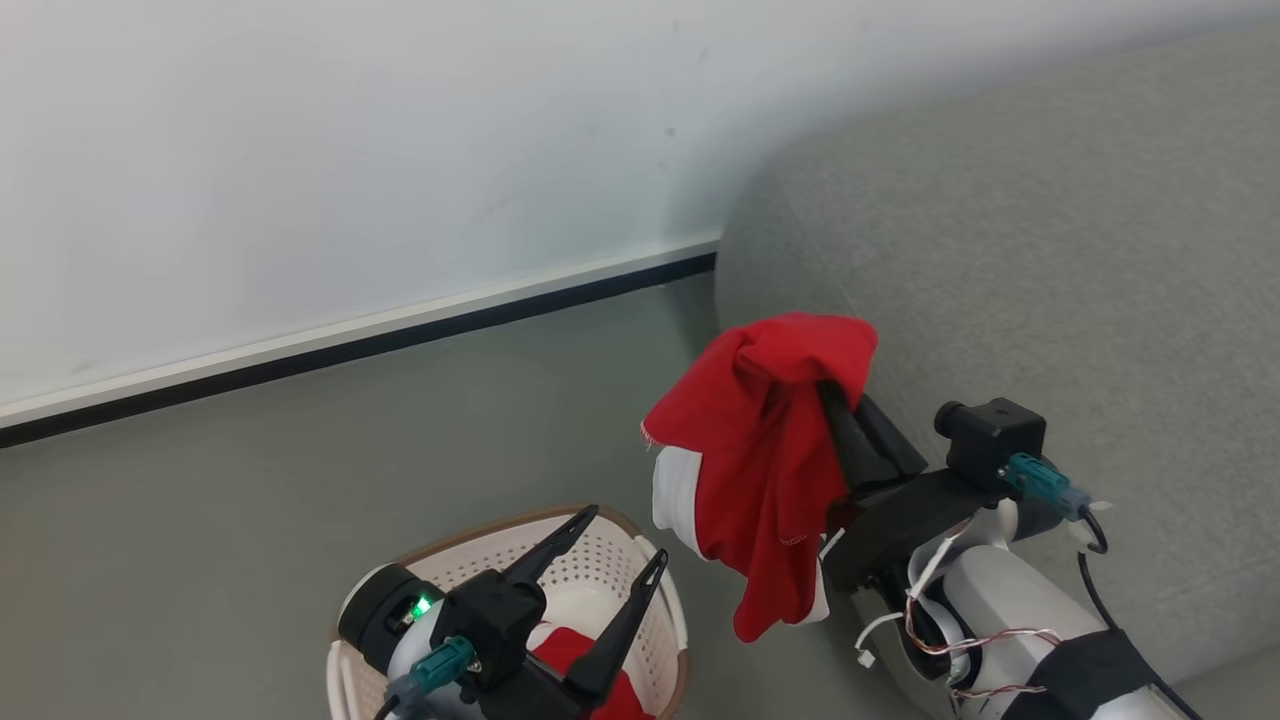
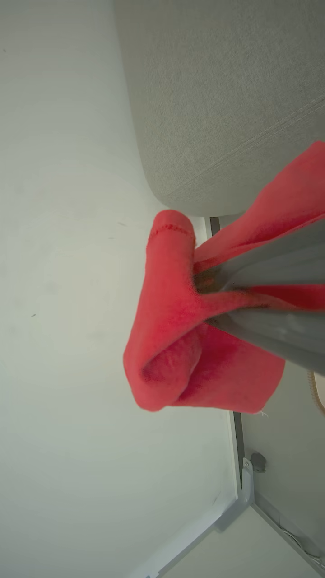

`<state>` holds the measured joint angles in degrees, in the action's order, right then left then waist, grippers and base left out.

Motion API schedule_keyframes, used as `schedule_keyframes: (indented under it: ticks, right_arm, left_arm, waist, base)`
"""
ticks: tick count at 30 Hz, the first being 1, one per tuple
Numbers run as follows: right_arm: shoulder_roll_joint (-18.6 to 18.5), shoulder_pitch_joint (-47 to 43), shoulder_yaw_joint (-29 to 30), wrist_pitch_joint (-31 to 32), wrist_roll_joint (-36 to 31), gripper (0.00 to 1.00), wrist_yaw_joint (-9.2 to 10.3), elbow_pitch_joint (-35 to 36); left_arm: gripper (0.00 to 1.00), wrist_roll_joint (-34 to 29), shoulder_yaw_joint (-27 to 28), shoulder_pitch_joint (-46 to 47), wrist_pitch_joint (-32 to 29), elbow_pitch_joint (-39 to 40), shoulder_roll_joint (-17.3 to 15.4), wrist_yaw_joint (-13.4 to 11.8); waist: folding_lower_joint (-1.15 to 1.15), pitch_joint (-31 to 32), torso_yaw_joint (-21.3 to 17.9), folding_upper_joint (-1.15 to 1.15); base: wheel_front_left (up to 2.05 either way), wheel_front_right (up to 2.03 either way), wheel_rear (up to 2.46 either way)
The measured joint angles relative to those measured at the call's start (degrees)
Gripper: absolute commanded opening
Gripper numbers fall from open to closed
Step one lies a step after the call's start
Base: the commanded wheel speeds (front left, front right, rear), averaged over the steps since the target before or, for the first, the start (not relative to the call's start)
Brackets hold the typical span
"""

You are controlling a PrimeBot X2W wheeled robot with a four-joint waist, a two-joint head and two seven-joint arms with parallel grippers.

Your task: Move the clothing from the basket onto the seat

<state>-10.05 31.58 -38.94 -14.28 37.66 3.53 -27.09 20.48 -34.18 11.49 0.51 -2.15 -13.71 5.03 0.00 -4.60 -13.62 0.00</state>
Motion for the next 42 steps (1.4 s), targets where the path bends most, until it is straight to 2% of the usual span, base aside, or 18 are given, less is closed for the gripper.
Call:
schedule_keyframes:
  ticks: [13, 25, 33, 42]
  right_arm:
    - [-1.5, -1.9, 4.3, 0.0, -1.0, 0.0, 1.32, 4.2]
    - [-1.8, -1.0, 9.6, 0.0, -1.5, 0.0, 2.1, 6.0]
    - [-4.8, 7.8, 15.4, -0.2, -2.0, 0.0, 2.35, 4.3]
    - [-9.2, 18.4, 20.7, -0.3, -2.4, 0.0, 2.54, 1.2]
  left_arm:
    - [1.0, -0.9, -0.3, 0.1, -1.6, 1.8, -0.8, 0.0]
    - [1.0, -1.7, -0.7, 1.8, -3.1, 3.4, -1.7, 0.0]
    - [1.0, -2.5, -1.3, 4.0, -4.0, 5.0, -2.1, 0.1]
    - [1.0, -2.6, -1.6, 6.3, -5.0, 6.4, -2.6, 0.6]
  waist:
    - [-0.01, -2.9, -6.5, 0.0]
    - [-0.01, -6.9, -9.1, 0.0]
    - [0.0, -9.7, -9.4, 0.0]
    - [0.0, -13.2, -8.0, 0.01]
  base:
    - [0.0, 0.0, 0.0]
    - [0.0, 0.0, 0.0]
    - [0.0, 0.0, 0.0]
    - [0.0, 0.0, 0.0]
